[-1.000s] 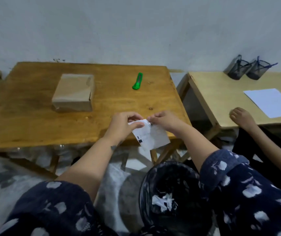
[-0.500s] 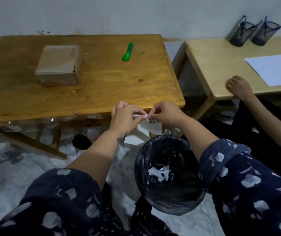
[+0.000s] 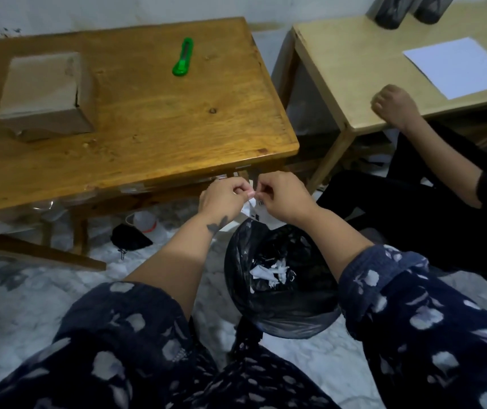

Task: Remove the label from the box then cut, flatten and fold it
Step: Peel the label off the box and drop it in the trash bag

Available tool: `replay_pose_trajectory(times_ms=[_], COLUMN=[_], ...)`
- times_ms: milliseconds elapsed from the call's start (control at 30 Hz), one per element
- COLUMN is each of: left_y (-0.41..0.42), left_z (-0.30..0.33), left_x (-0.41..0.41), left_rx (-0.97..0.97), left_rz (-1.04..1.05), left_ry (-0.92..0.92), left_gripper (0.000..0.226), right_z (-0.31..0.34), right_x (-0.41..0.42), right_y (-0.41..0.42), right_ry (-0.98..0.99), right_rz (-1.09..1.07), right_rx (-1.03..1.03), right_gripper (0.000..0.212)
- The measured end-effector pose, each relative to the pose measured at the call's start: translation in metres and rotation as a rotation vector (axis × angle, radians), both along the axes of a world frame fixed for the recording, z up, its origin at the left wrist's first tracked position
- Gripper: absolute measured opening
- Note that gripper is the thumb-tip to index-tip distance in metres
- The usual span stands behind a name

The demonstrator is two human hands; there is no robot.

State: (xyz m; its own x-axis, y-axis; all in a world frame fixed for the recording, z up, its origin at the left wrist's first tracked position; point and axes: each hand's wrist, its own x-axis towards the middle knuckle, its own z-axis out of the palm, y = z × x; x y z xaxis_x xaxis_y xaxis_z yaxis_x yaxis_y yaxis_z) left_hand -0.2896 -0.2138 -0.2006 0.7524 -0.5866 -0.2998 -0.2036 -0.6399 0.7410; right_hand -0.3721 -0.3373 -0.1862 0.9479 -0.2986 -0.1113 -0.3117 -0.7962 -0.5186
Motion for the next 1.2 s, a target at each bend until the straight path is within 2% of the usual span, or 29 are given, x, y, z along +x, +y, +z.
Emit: replay_pose_trajectory(times_ms=[100,200,267,367,433,700,833,1000,1200], left_y=[-0.007,0.001,0.017,0.041,0.045,0.055,0.039,0.011,0.007], left_z=[-0.010,-0.031,-0.045,-0.061,-0.069,-0.076,-0.069,-0.052,-0.039], left_x=[-0.006,-0.008,-0.005,0.001,0.001,0.001,-0.008,-0.025,-0.035], left_rx=[-0.084,-0.103,-0.094,-0.185,-0.176,-0.172,-0.202,-0.200,-0.245], left_rz=[0.032,0.191,0.269,0.470,0.553,0.811,0.621,0.397,0.254], left_ry=[0.178,0.306,0.281,0.184,0.159,0.131,0.223,0.417,0.576], left_gripper=[0.023,0.018,0.010,0.008,0.008,0.017,0.017,0.004,0.011], right_z=[-0.011,-0.025,-0.038,-0.057,-0.062,-0.040,-0.033,-0.033,-0.037], right_x=[-0.013,-0.028,-0.043,-0.067,-0.076,-0.073,-0.066,-0.047,-0.047], right_y=[-0.002,0.003,0.001,-0.012,-0.014,-0.019,-0.017,-0.007,-0.006], right_ry=[-0.077,-0.163,-0.187,-0.162,-0.132,-0.220,-0.231,-0.233,-0.229], right_rz=[0.000,-0.028,-0.112,-0.312,-0.419,-0.549,-0.502,-0.492,-0.599], right_rx=[-0.065,-0.048,-0.013,0.114,0.218,0.320,0.401,0.477,0.428], right_gripper=[0.008,0.012,0.012,0.009,0.010,0.009,0.006,0.004,0.008])
